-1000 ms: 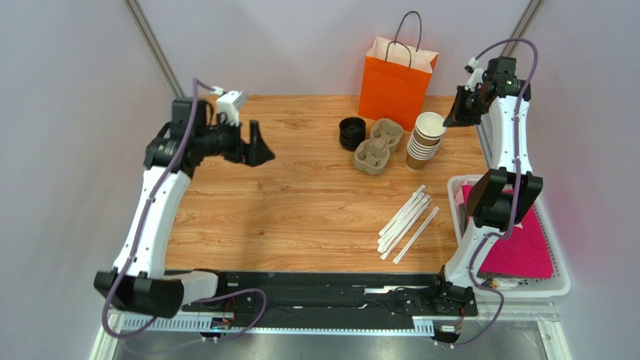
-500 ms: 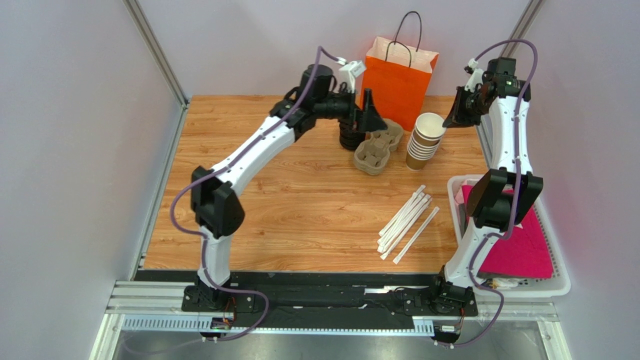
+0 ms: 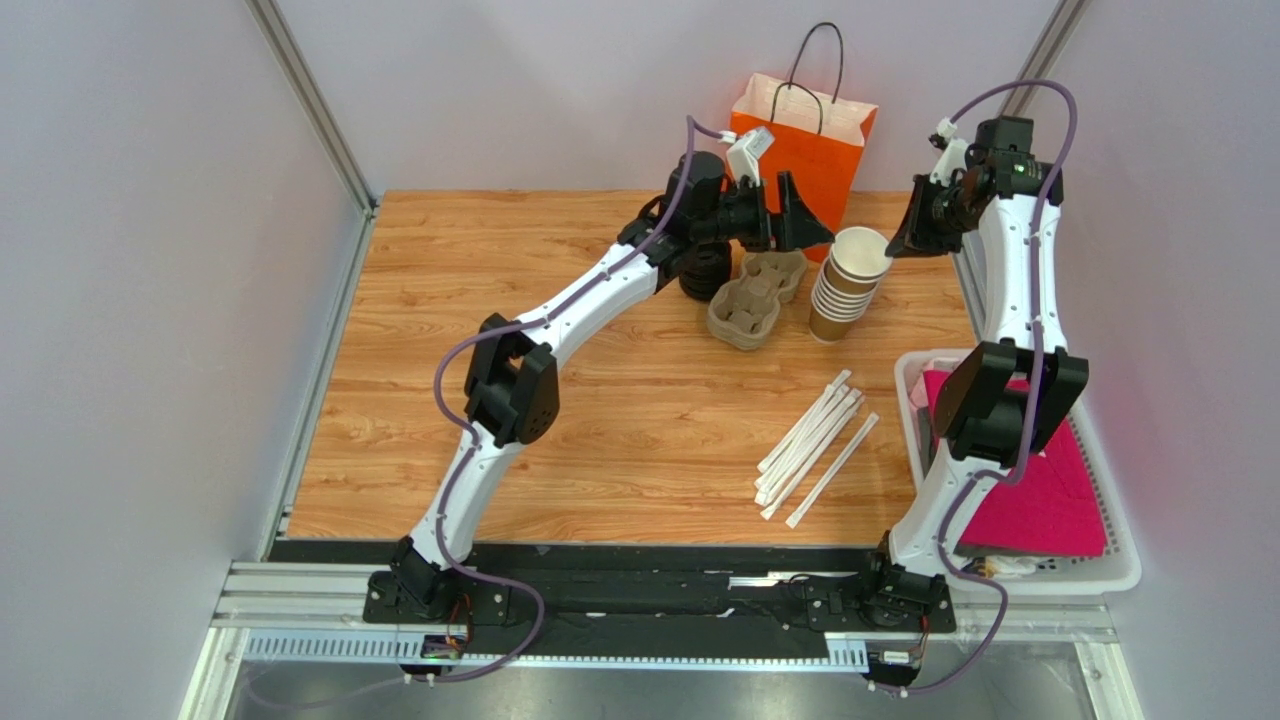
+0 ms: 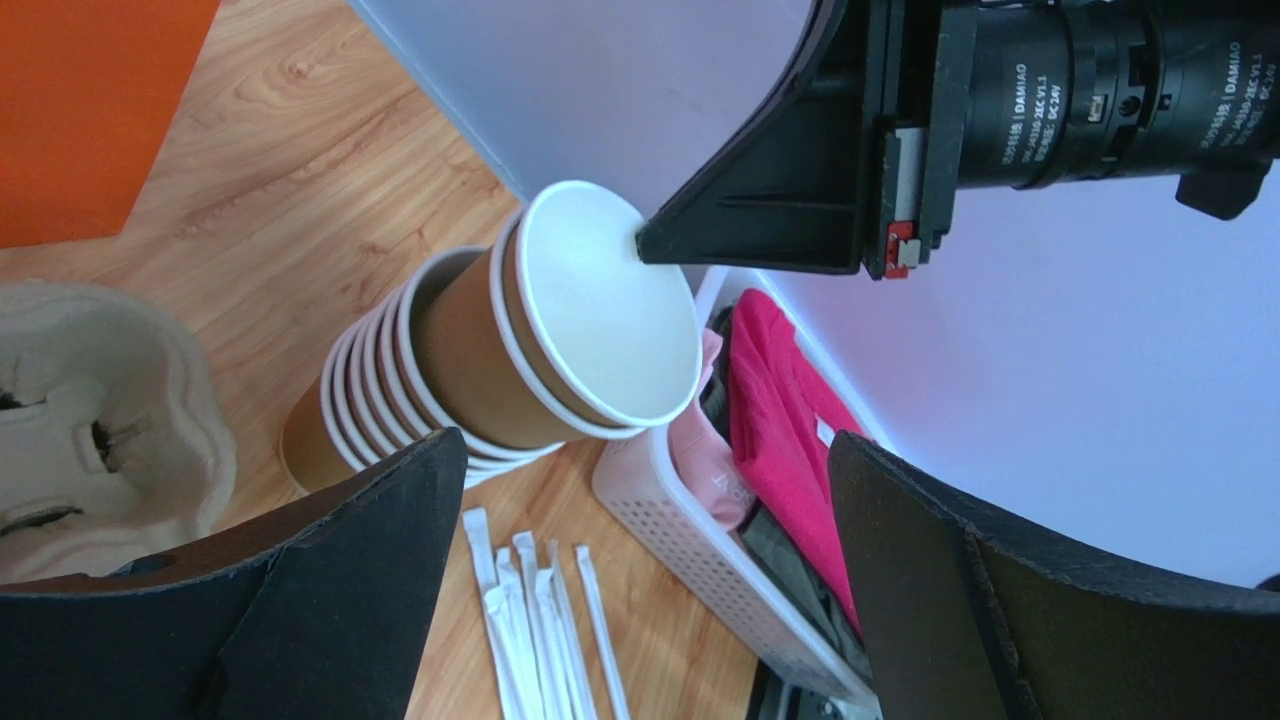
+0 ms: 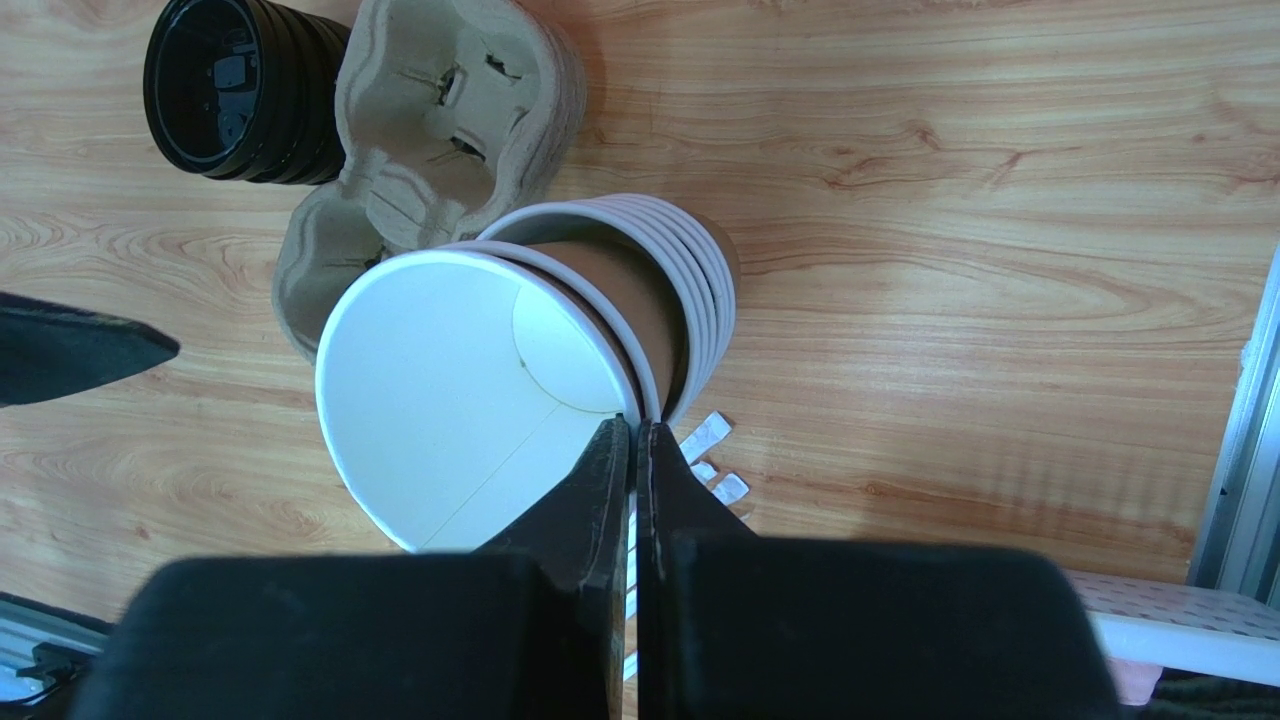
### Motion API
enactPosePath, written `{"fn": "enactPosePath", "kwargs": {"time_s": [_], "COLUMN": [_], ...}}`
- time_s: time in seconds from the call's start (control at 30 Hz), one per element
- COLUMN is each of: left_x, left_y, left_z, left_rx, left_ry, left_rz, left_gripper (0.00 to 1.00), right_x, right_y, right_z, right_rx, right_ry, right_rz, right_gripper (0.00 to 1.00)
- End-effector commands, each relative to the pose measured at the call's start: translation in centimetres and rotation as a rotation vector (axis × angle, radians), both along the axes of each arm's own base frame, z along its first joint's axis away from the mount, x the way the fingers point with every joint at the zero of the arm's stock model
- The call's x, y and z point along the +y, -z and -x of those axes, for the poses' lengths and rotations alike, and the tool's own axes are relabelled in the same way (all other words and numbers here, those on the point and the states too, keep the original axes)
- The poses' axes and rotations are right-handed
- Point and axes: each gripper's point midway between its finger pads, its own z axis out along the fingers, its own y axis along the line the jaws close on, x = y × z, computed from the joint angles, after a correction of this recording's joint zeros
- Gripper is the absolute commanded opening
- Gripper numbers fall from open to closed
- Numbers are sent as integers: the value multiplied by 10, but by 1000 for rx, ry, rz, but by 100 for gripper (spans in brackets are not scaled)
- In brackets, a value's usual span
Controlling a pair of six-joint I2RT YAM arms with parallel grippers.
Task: Pack the takeout coffee
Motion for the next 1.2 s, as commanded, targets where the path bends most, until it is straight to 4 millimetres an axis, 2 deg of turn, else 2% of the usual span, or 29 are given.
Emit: {"fn": "enactPosePath", "kwargs": {"time_s": [0.0,0.5,0.67,1.0,1.17], "left_x": [-17,-38,-43,-45,-42], "left_y": [-45,-24,-11,-12,-12], "left_z": [6,13,14,14,14], "left_rx": [-59,-14,18,23,21], "left_ry": [4,20,26,38,26], "left_rz": [136,151,147,168,158], "left_gripper": [98,93,93,90,89], "right_x": [5,7,7,8,2], "right_y": [-24,-26,-25,-23,-21], "right_z": [4,6,7,4,3], "right_rx": [-66,-68,-68,-61,-59], "right_ry": [-11,-17,-17,-21,2], "right_rz": [-11,-17,-17,-27,3], "right_gripper": [0,0,0,0,0]}}
